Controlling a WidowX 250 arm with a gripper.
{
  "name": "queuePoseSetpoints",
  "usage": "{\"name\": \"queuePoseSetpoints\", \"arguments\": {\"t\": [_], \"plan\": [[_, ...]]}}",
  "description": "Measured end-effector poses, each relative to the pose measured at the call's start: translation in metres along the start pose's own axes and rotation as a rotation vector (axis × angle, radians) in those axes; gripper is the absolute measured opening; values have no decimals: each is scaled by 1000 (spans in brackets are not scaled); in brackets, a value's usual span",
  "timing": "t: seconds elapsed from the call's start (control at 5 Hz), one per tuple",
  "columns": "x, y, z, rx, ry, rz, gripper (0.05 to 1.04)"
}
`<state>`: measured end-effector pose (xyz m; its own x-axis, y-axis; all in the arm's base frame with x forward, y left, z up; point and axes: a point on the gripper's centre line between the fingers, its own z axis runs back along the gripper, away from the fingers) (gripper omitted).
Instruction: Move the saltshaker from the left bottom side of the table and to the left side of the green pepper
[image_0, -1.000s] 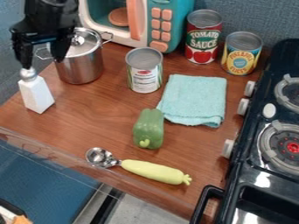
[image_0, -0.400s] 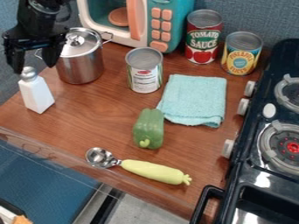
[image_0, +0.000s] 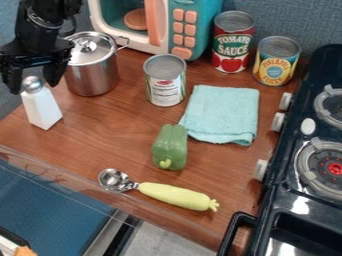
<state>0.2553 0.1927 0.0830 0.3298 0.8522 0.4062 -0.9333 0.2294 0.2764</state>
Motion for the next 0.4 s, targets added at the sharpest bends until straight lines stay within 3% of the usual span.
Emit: {"name": "queuePoseSetpoints", "arguments": {"t": [0.2,0.4], "plan": [[2,0,-1,-2,-13,-2,999],[3,0,-1,-4,-14,-6,926]]}}
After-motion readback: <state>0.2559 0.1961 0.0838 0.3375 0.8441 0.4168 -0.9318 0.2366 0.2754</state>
